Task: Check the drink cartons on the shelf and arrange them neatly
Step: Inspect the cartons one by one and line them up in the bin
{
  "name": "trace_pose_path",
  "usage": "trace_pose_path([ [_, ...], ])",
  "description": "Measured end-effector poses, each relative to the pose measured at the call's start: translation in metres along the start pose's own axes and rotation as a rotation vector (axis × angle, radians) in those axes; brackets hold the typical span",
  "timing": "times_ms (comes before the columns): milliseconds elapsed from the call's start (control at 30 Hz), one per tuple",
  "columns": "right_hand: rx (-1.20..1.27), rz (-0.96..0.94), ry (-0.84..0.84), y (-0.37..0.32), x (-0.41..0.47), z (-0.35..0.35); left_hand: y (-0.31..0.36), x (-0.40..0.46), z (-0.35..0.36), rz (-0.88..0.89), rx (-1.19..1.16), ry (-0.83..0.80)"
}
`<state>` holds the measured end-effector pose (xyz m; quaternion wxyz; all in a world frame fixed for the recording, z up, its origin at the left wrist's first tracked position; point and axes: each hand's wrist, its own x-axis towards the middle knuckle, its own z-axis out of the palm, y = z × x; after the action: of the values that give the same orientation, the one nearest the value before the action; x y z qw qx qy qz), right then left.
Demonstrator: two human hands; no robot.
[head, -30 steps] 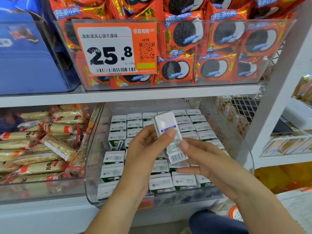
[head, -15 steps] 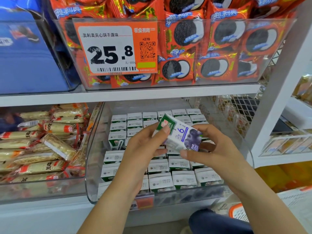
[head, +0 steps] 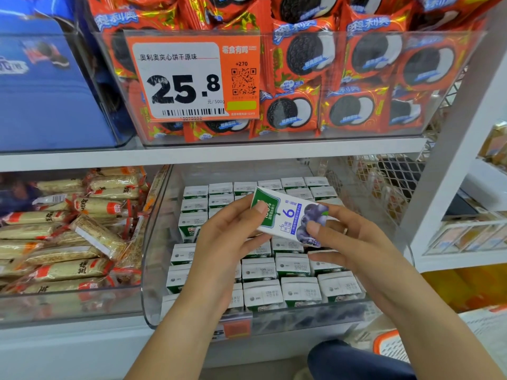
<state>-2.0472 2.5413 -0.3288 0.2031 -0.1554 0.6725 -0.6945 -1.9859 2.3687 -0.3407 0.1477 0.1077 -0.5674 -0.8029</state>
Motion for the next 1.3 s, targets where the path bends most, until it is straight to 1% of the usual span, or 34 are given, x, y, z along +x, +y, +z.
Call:
trace_pose_path([
  [267, 0.045, -0.027, 0.016, 0.0, -0.001, -0.005, 0.001, -0.001, 0.002, 0.042, -0.012, -0.064],
  [400, 0.054, -0.07, 0.006, -0.001, -0.002, -0.004, 0.0, 0.0, 0.0, 0.053, 0.004, -0.063],
  [500, 0.026, -0.142, 0.046, -0.001, -0.003, -0.002, 0.0, 0.0, -0.002, 0.064, 0.021, -0.08],
  [600, -0.044, -0.255, 0.142, -0.002, -0.003, 0.0, -0.001, 0.002, -0.004, 0.077, 0.09, -0.104],
  [700, -0.083, -0.323, 0.21, -0.003, -0.004, 0.002, -0.005, 0.003, -0.004, 0.094, 0.21, -0.124],
  [867, -0.285, -0.463, 0.231, -0.003, -0.008, 0.006, -0.011, 0.004, -0.001, 0.153, 0.368, -0.089],
  [967, -0.353, -0.557, 0.254, -0.003, -0.012, 0.01, -0.014, 0.003, 0.003, 0.187, 0.436, -0.089],
  [1100, -0.458, -0.688, 0.27, -0.004, -0.015, 0.016, -0.018, 0.003, 0.008, 0.173, 0.501, -0.102],
  [1300, -0.569, -0.768, 0.281, 0.0, -0.013, 0.017, -0.02, 0.002, 0.012, 0.152, 0.565, -0.108],
])
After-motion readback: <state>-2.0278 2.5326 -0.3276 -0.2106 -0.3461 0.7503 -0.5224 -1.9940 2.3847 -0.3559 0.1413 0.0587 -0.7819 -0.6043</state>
